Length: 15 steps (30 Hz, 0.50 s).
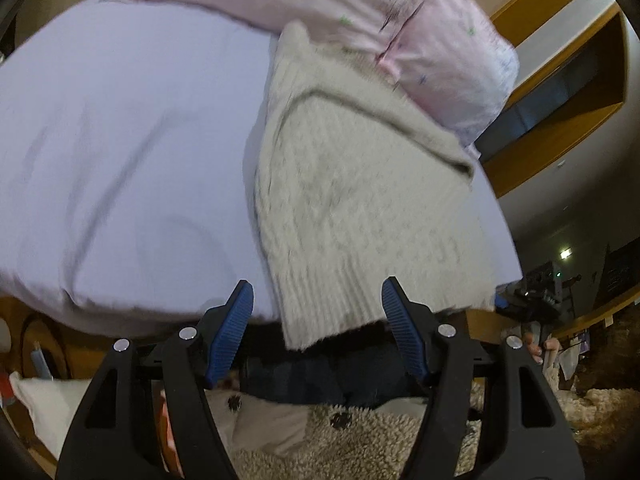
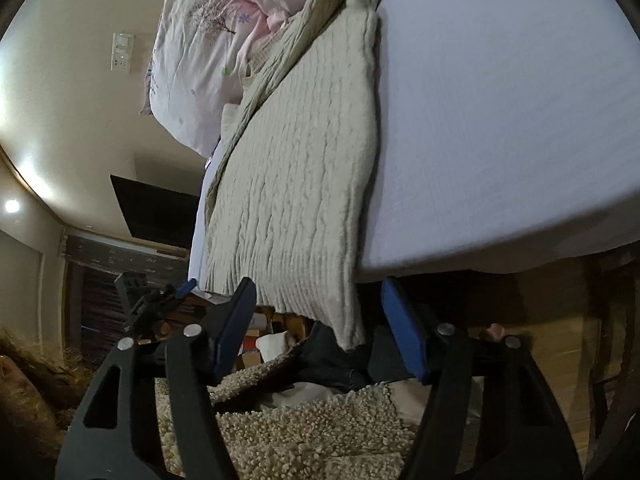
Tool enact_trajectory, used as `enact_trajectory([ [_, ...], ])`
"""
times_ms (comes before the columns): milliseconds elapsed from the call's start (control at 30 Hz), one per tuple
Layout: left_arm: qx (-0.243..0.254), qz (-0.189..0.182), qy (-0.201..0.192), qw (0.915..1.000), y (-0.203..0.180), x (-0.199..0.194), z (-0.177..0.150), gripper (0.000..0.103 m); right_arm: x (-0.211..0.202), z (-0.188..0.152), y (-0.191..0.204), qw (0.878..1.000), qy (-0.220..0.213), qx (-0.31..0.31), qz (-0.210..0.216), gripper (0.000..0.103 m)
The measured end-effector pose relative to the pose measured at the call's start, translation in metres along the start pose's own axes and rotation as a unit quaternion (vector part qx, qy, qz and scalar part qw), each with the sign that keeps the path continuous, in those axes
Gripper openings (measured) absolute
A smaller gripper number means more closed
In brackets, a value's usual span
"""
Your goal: Fold small clothes
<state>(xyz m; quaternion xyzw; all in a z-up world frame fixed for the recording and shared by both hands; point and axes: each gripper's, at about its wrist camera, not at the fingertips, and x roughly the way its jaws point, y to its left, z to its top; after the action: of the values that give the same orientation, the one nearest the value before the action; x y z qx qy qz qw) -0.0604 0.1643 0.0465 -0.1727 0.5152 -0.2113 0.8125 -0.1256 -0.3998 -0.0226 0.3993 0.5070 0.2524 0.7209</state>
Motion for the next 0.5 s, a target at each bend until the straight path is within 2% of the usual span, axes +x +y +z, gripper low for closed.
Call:
enact_trajectory([
  [133,-0.020,-0.008,0.025,0.9995,0.006,0.011,-0.003,0.067,0.009,0.003,0.002,1.000,0.009,-0.002,0.006,0.064],
  [367,-0.032,-0.009,0.033,0.9989,0.005,0.014,-0.003,0.066,0.019,0.004,-0.002,1.000,0.023,0.002,0.014,0.058],
  [500,-0.049,-0.028,0.060,0.9966,0.005,0.017,-0.005,0.064,0.024,0.005,-0.002,0.999,0.031,0.004,0.016,0.058],
])
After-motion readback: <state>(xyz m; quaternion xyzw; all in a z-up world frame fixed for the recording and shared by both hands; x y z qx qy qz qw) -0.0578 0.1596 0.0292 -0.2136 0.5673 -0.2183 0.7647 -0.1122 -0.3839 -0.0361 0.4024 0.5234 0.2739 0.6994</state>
